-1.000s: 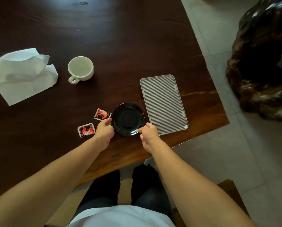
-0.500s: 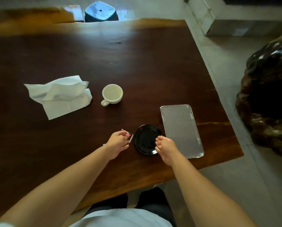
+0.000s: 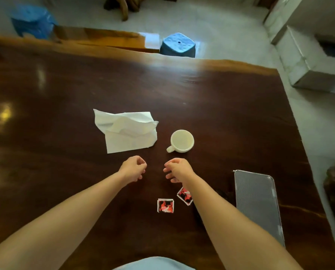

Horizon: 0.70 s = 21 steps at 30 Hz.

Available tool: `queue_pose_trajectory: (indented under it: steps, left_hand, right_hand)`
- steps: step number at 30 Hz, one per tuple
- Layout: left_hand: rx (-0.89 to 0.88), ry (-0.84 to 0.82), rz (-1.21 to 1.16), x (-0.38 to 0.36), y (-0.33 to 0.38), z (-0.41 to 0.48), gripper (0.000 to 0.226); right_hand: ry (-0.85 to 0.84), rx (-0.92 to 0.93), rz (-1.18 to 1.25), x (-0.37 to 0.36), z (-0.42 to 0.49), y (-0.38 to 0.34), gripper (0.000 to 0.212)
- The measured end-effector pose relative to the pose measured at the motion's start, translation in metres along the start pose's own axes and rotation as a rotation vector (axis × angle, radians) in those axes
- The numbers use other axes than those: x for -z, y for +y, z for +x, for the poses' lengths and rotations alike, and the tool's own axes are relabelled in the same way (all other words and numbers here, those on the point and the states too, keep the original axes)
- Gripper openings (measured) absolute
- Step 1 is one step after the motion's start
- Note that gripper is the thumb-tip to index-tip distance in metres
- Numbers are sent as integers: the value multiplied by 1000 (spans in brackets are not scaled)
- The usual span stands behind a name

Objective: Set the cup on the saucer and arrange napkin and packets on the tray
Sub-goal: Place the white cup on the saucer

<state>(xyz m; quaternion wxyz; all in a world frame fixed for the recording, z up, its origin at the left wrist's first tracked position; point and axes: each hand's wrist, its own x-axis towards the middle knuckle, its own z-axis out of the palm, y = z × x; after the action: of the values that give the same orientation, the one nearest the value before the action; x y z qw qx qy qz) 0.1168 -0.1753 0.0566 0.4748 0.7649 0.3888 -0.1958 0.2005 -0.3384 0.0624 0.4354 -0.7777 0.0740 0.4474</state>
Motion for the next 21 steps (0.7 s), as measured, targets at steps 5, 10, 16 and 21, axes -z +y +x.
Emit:
queue_pose_trajectory:
  steps: [5, 10, 16, 21]
  left_hand:
    - [29, 17, -5, 22, -11, 28, 13]
    - [70, -7, -32, 21, -16, 59, 13]
    - [97, -69, -95, -3, 0, 89, 13]
    - [18, -116, -116, -27, 24, 108, 17]
  right_hand:
    - [-11, -27, -71, -28, 38, -28, 13]
    - [43, -93, -97, -36, 66, -33, 16]
    - [63, -210, -68, -12, 85, -10, 16]
    - [118, -308, 39, 15, 97, 9, 16]
